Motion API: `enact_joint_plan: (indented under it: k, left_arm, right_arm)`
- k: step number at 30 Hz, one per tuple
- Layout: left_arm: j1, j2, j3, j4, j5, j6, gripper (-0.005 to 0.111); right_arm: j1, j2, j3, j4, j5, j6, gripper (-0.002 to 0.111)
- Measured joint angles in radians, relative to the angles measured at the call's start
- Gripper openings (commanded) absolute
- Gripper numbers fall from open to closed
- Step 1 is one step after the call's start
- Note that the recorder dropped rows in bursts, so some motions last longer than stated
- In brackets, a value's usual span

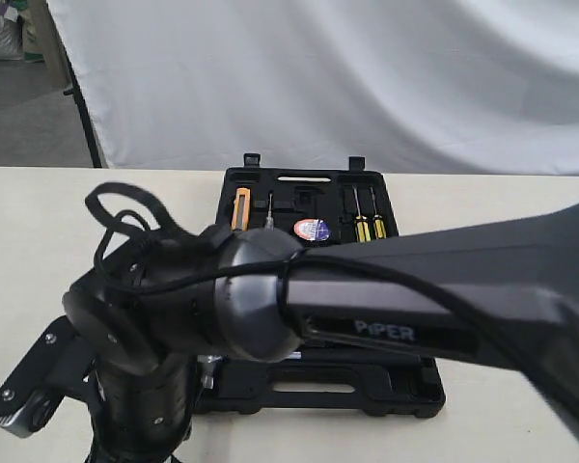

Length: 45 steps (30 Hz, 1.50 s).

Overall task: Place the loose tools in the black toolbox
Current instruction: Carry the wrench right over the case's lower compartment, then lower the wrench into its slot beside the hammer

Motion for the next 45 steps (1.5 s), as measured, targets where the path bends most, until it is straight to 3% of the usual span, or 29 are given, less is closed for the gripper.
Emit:
enact_joint_plan:
  k: [8, 23, 30, 38, 45]
  left_arm:
    - [0.0, 0.0, 0.0, 0.0, 0.0, 0.0, 0.001]
    - [0.0, 0.0, 0.0, 0.0, 0.0, 0.0, 0.001]
    - [0.0, 0.0, 0.0, 0.0, 0.0, 0.0, 0.001]
    - [0.0, 0.0, 0.0, 0.0, 0.0, 0.0, 0.001]
    - [0.0, 0.0, 0.0, 0.0, 0.0, 0.0, 0.001]
  right_arm:
    - [-0.029, -0.077, 0.0, -0.046, 0.063, 0.008, 0.0]
    - [-0.28, -0.079, 0.0, -0.09, 0.067, 0.079, 0.0]
    - [-0.349, -0.057, 0.0, -0.184, 0.05, 0.077, 0.0]
    - [-0.349, 0.03, 0.0, -0.226, -0.101, -0.241, 0.0]
    - [-0.349, 0.033, 0.0, -0.324, -0.125, -0.322, 0.0]
